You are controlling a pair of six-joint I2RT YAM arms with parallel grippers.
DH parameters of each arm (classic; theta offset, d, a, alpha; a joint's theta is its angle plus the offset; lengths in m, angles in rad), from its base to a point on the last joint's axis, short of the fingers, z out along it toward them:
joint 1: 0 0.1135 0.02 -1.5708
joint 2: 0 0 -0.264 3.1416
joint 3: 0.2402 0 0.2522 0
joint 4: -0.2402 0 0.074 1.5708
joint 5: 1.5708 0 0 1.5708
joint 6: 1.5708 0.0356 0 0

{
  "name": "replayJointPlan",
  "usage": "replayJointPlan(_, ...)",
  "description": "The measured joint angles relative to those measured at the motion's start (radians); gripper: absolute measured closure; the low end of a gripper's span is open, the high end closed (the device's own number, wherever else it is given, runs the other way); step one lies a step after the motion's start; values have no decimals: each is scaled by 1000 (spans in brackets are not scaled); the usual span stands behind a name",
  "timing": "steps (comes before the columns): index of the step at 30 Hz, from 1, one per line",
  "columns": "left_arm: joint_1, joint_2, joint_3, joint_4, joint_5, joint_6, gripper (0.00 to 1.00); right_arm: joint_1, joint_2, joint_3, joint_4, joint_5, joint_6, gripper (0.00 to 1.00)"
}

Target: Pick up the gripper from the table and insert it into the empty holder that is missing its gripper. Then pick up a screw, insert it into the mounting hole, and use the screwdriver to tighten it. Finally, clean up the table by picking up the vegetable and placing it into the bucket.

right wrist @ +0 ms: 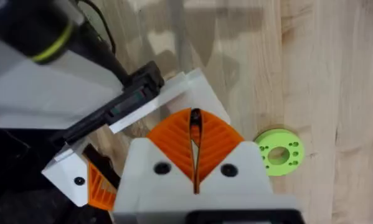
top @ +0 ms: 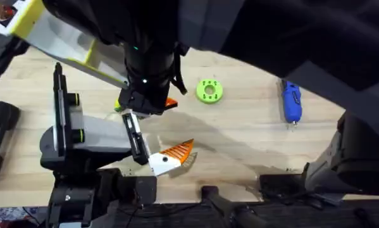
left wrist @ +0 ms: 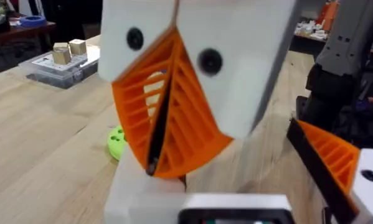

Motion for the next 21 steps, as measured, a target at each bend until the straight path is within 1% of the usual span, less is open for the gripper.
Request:
replayJointPlan(10, 0, 0, 0, 0, 0, 0, 13, 3, 0, 0, 0, 1, 0, 986)
replayJointPlan(11, 0, 0, 0, 0, 0, 0, 13, 3, 0, 0, 0, 1, 1, 938)
replayJointPlan(12, 0, 0, 0, 0, 0, 0, 13, 3, 0, 0, 0, 0, 1, 822)
replayJointPlan(16, 0, 0, 0, 0, 1, 0, 13, 4, 0, 0, -4, 13, -4, 216)
replayJointPlan(17, 0, 0, 0, -1, 3, 0, 13, 0, -2, 0, -6, 21, -7, 92)
replayJointPlan(18, 0, 0, 0, -1, 4, 0, 13, -5, -4, 0, -6, 24, -10, 29)
replayJointPlan(19, 0, 0, 0, -1, 4, 0, 13, -8, -5, 0, -5, 24, -11, 10)
replayJointPlan(21, 0, 0, 0, -1, 4, 0, 13, -8, -5, 0, -4, 25, -12, 6)
